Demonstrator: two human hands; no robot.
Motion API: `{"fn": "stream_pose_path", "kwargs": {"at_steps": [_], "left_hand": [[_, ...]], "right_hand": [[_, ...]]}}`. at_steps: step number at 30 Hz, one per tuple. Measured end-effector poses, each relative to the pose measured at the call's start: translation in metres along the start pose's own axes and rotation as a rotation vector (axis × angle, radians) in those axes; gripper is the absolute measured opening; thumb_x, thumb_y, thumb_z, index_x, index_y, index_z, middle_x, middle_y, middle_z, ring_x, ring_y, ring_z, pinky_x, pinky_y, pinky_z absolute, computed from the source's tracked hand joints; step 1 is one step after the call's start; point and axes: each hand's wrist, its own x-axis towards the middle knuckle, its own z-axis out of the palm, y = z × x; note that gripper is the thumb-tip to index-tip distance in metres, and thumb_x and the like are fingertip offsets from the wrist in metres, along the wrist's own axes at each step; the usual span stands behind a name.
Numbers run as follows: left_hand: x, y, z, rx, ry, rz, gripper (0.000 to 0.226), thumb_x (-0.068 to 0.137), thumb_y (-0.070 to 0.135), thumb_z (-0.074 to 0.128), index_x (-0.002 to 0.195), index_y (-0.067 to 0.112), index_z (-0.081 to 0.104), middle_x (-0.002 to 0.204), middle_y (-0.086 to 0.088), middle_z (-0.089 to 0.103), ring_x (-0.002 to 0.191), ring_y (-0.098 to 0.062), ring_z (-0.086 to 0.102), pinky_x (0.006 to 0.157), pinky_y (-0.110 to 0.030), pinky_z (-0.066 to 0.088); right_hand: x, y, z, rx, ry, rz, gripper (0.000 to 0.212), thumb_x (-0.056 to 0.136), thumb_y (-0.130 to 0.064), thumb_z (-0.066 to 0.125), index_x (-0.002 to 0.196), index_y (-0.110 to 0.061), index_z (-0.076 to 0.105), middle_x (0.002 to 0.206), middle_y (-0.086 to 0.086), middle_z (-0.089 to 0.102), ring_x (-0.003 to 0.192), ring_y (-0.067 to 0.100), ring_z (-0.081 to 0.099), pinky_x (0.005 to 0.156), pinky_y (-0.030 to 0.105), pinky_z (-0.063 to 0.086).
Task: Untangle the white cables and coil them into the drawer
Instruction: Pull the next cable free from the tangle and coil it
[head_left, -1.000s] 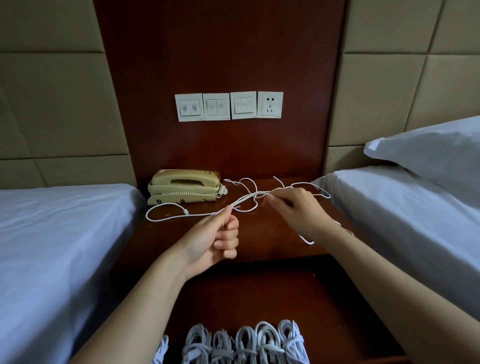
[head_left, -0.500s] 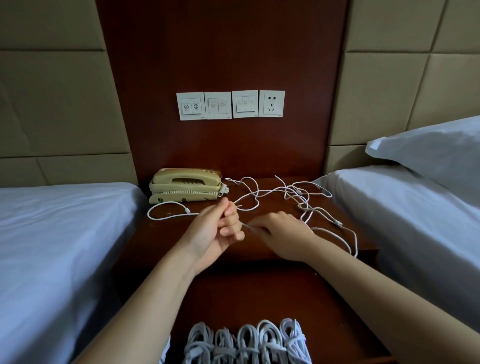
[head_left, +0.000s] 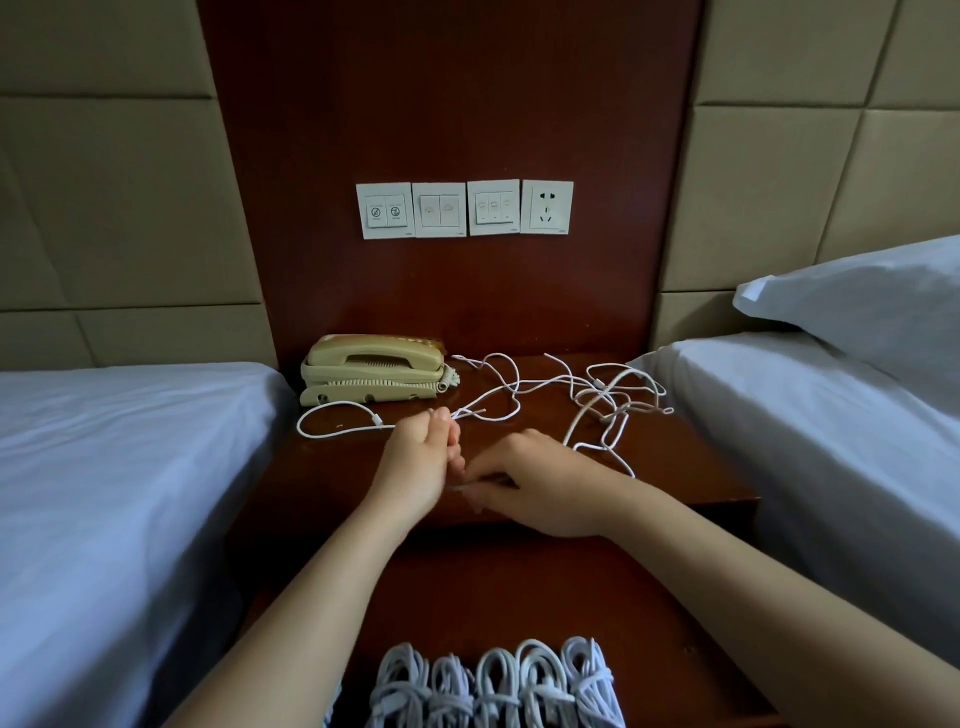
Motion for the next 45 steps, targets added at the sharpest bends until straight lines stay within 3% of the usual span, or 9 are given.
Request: {"fn": "stream_pose_path", "kwargs": {"at_steps": [4, 7, 10, 14, 21, 26, 34, 40, 45], "left_hand": [[-0.002, 0.002, 0.001, 0.219, -0.008, 0.109, 0.048, 0.101, 0.020, 0.033, 0.056, 0.019, 0.050, 0.041, 0.006, 0.050, 0.040, 0.000, 0.048, 0.054, -0.020, 0.041], [-0.007, 0.006, 0.002, 0.128, -0.129, 0.081, 0.050, 0.102, 0.025, 0.032, 0.059, 0.014, 0.054, 0.043, 0.003, 0.054, 0.045, -0.011, 0.056, 0.060, -0.031, 0.052], [-0.010, 0.017, 0.005, 0.025, -0.208, 0.011, 0.047, 0.103, 0.018, 0.028, 0.064, 0.002, 0.050, 0.037, 0.005, 0.044, 0.036, -0.013, 0.041, 0.047, -0.027, 0.040], [-0.016, 0.031, 0.009, -0.156, -0.252, -0.162, 0.041, 0.100, 0.011, 0.023, 0.061, 0.010, 0.036, 0.036, 0.010, 0.028, 0.032, -0.004, 0.020, 0.040, -0.015, 0.015], [-0.020, 0.037, 0.005, -0.353, -0.436, -0.289, 0.050, 0.100, 0.033, 0.017, 0.056, 0.012, 0.029, 0.040, 0.007, 0.016, 0.033, -0.005, 0.012, 0.037, -0.013, 0.010], [-0.023, 0.042, 0.000, -0.441, -0.587, -0.282, 0.055, 0.099, 0.038, 0.017, 0.050, 0.016, 0.031, 0.042, 0.007, 0.015, 0.036, -0.005, 0.012, 0.036, -0.016, 0.011], [-0.027, 0.048, -0.003, -0.480, -0.753, -0.332, 0.054, 0.090, 0.052, 0.025, 0.048, 0.018, 0.030, 0.042, 0.008, 0.017, 0.035, -0.003, 0.013, 0.036, -0.017, 0.011], [-0.029, 0.047, -0.006, -0.502, -0.780, -0.341, 0.064, 0.094, 0.058, 0.015, 0.047, 0.017, 0.031, 0.040, 0.008, 0.018, 0.035, -0.004, 0.013, 0.037, -0.018, 0.010], [-0.031, 0.050, -0.005, -0.560, -0.708, -0.297, 0.058, 0.088, 0.054, 0.027, 0.044, 0.018, 0.032, 0.039, 0.008, 0.016, 0.033, -0.003, 0.013, 0.034, -0.014, 0.015]], "right_hand": [[0.000, 0.003, -0.003, 0.026, 0.113, 0.002, 0.018, 0.090, -0.027, 0.058, 0.081, -0.015, 0.068, 0.076, -0.002, 0.066, 0.070, 0.015, 0.057, 0.071, 0.039, 0.047], [0.001, 0.006, -0.007, 0.011, 0.218, 0.031, 0.018, 0.091, -0.029, 0.057, 0.082, -0.018, 0.069, 0.070, -0.005, 0.063, 0.066, 0.012, 0.055, 0.065, 0.035, 0.044], [0.001, 0.008, -0.010, 0.019, 0.323, 0.049, 0.018, 0.092, -0.030, 0.056, 0.080, -0.019, 0.065, 0.059, -0.005, 0.054, 0.055, 0.010, 0.044, 0.057, 0.030, 0.033], [0.003, 0.008, -0.011, 0.084, 0.410, 0.066, 0.018, 0.092, -0.030, 0.057, 0.075, -0.024, 0.059, 0.062, -0.005, 0.058, 0.059, 0.011, 0.051, 0.057, 0.026, 0.035], [0.011, 0.018, -0.009, 0.203, 0.464, 0.084, 0.022, 0.094, -0.023, 0.054, 0.073, -0.018, 0.056, 0.057, -0.008, 0.048, 0.058, 0.010, 0.045, 0.058, 0.027, 0.033], [0.012, 0.023, -0.009, 0.284, 0.498, 0.052, 0.031, 0.095, -0.023, 0.050, 0.066, -0.028, 0.045, 0.055, -0.011, 0.036, 0.054, 0.004, 0.032, 0.053, 0.023, 0.027], [0.013, 0.019, -0.009, 0.408, 0.583, 0.011, 0.036, 0.096, -0.020, 0.047, 0.062, -0.028, 0.041, 0.056, -0.012, 0.033, 0.052, 0.001, 0.030, 0.050, 0.015, 0.026], [0.014, 0.019, -0.003, 0.507, 0.577, 0.039, 0.032, 0.095, -0.016, 0.052, 0.063, -0.017, 0.048, 0.053, -0.005, 0.034, 0.049, 0.002, 0.028, 0.046, 0.013, 0.027], [0.018, 0.023, 0.007, 0.541, 0.572, 0.066, 0.036, 0.094, -0.019, 0.054, 0.066, 0.004, 0.051, 0.055, 0.005, 0.036, 0.051, 0.007, 0.029, 0.046, 0.020, 0.023]]}}
